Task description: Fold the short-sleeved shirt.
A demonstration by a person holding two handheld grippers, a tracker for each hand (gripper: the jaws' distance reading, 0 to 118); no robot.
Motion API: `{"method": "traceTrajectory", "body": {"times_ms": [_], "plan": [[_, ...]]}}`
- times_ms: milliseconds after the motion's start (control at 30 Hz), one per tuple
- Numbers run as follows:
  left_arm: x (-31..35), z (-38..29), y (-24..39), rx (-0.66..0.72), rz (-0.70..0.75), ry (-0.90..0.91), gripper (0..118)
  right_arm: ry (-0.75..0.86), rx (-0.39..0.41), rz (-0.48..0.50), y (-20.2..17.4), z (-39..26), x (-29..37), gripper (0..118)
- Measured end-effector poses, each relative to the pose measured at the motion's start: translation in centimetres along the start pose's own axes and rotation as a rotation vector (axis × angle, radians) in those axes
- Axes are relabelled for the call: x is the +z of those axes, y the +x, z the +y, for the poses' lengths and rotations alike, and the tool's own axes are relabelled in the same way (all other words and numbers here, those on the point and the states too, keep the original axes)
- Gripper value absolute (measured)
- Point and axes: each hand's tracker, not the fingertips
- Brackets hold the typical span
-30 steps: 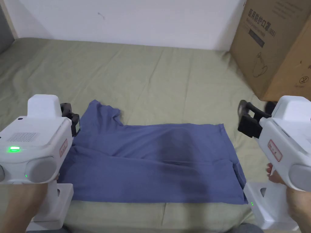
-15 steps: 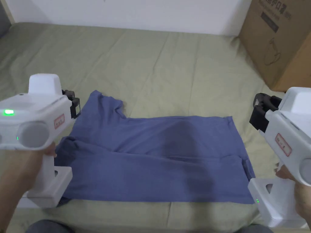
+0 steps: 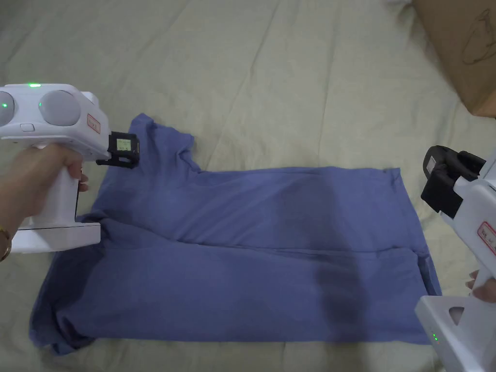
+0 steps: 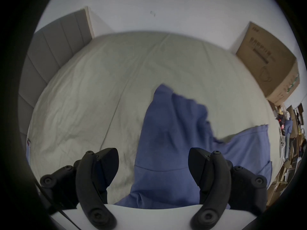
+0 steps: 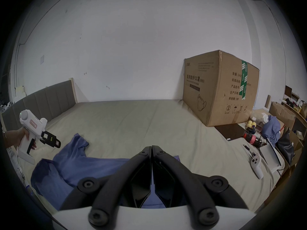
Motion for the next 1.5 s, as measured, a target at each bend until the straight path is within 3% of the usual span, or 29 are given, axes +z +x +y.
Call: {"method": "traceTrajectory", "body": {"times_ms": [100, 167, 200, 233, 267, 333, 600, 800, 833, 900, 933, 967, 1100, 1200, 1300, 1367, 1467, 1500], "plan": [[-3.4, 0.3, -0.5, 0.015, 0.041, -0.065, 90, -0.03, 0.013, -0.003, 0.1, -0.5, -1.3, 0], [-4.7, 0.5, -0.6, 0.022, 0.034, -0.073, 80, -0.044, 0.016, -0.01, 0.3, -0.8, -1.8, 0], [-5.0, 0.2, -0.6, 0.03, 0.035, -0.077, 68, -0.049, 0.013, -0.011, 0.3, -0.9, -2.0, 0], [-5.4, 0.2, -0.5, 0.035, 0.041, -0.084, 41, -0.054, 0.012, -0.016, 0.4, -1.0, -2.3, 0], [-5.7, 0.2, -0.6, 0.033, 0.039, -0.086, 25, -0.058, 0.012, -0.018, 0.5, -1.0, -2.3, 0], [-5.9, -0.1, -0.6, 0.037, 0.036, -0.091, 2, -0.064, 0.011, -0.02, 0.6, -1.1, -2.4, 0], [-3.3, -0.9, 0.0, -0.01, 0.01, 0.026, 0, -0.09, 0.008, -0.004, 0.9, -0.2, -2.8, 0], [0.7, -1.6, -0.3, -0.011, -0.029, 0.144, 0, -0.25, -0.036, 0.009, 3.0, 2.8, -8.2, 2], [1.2, -1.7, -0.4, 0.001, -0.039, 0.162, 0, -0.293, -0.047, 0.009, 3.6, 3.2, -9.8, 23], [1.8, -1.7, -0.8, 0.024, -0.059, 0.179, 0, -0.396, -0.05, -0.011, 4.3, 3.6, -12.6, 87], [2.1, -1.7, -1.0, 0.036, -0.071, 0.184, 0, -0.445, -0.059, -0.004, 4.9, 3.4, -14.4, 110], [2.4, -1.7, -1.2, 0.049, -0.074, 0.193, 0, -0.476, -0.068, -0.015, 5.3, 3.3, -16.0, 113], [2.6, -1.8, -1.5, 0.08, -0.094, 0.205, 0, -0.606, -0.056, -0.043, 6.1, 2.1, -21.5, 112], [2.4, -1.8, -1.5, 0.095, -0.105, 0.207, 0, -0.695, -0.037, -0.132, 6.6, 0.1, -25.3, 112], [2.2, -1.8, -1.6, 0.098, -0.113, 0.207, 0, -0.717, -0.093, -0.207, 7.1, -1.6, -27.5, 92], [1.9, -1.8, -1.7, 0.103, -0.114, 0.206, 0, -0.685, -0.168, -0.195, 7.4, -2.7, -28.0, 61], [1.2, -1.7, -1.7, 0.104, -0.106, 0.193, 0, -0.708, -0.198, -0.229, 7.5, -3.9, -28.6, 48], [1.1, -1.7, -1.7, 0.102, -0.105, 0.189, 0, -0.697, -0.209, -0.219, 7.5, -4.1, -28.4, 38]]}}
